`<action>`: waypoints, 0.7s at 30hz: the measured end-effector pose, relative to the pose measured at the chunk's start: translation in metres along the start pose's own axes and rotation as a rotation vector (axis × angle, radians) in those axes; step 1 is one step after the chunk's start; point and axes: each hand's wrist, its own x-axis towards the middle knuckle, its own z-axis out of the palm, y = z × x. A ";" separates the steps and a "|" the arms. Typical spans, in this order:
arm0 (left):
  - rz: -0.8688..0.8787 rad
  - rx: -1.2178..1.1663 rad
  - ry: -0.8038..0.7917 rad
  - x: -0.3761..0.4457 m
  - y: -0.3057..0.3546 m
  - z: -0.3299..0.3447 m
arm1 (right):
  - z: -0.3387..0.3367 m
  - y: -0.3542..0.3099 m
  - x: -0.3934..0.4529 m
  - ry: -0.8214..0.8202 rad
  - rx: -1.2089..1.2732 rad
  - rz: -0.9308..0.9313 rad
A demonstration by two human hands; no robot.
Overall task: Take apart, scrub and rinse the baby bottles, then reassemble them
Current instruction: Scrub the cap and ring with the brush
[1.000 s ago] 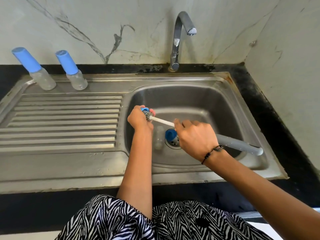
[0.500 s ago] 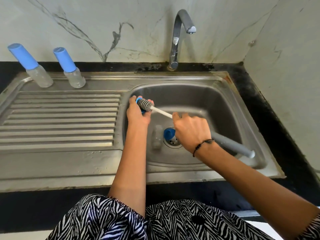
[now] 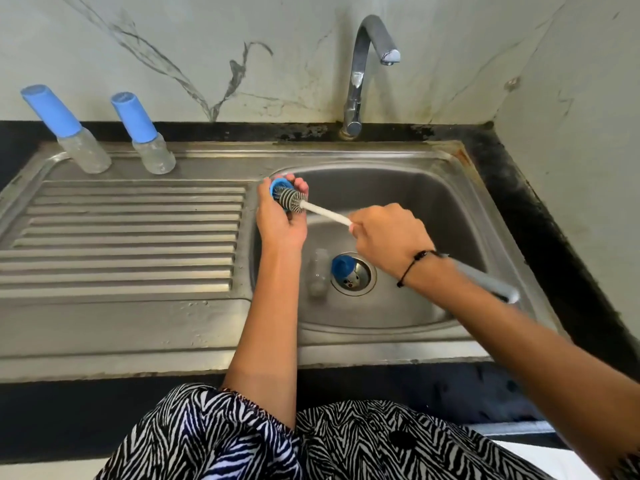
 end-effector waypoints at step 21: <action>0.207 0.998 0.150 0.015 0.000 -0.035 | 0.012 0.042 0.008 -0.480 0.828 0.313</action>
